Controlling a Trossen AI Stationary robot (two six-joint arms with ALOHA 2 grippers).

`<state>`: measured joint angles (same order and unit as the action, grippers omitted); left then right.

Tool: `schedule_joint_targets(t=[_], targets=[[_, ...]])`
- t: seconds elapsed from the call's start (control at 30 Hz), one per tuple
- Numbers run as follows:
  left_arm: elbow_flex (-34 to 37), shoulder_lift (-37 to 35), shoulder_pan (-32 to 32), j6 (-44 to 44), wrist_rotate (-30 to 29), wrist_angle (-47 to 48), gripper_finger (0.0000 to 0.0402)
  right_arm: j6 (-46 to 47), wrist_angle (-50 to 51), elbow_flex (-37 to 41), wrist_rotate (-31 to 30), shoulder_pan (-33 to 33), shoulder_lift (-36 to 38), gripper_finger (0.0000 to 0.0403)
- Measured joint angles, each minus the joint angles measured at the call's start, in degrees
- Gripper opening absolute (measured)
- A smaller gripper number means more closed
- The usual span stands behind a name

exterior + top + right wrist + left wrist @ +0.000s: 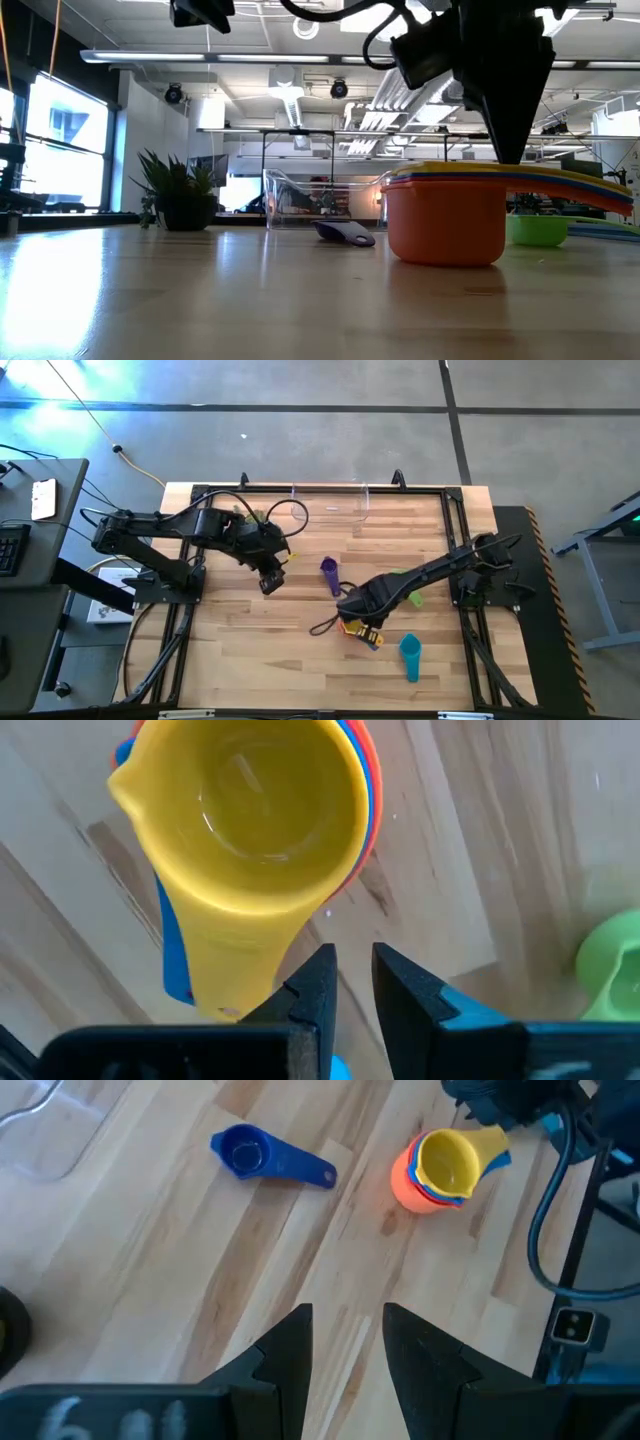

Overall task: Nest measuring cups in basket
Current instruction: Stack the yellow measuring cup on top of the blue measuring cup

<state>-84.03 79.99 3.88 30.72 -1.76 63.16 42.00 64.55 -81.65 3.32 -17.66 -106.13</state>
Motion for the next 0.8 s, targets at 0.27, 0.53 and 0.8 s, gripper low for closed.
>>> schedule_joint_targets(t=[0.27,0.53,0.8], targets=[[0.0,0.0,0.0,-5.3,0.0,0.0,0.0113,11.6,0.0,0.0,-2.8,-2.0,-0.8,0.0059],[0.0,0.0,0.0,-7.6,0.0,0.0,0.0113,18.6,0.0,0.0,-3.3,-4.0,-2.7,0.0059],[0.0,0.0,0.0,-8.9,0.0,0.0,0.0113,20.1,-3.1,0.0,-1.8,-4.5,-2.7,0.0059]])
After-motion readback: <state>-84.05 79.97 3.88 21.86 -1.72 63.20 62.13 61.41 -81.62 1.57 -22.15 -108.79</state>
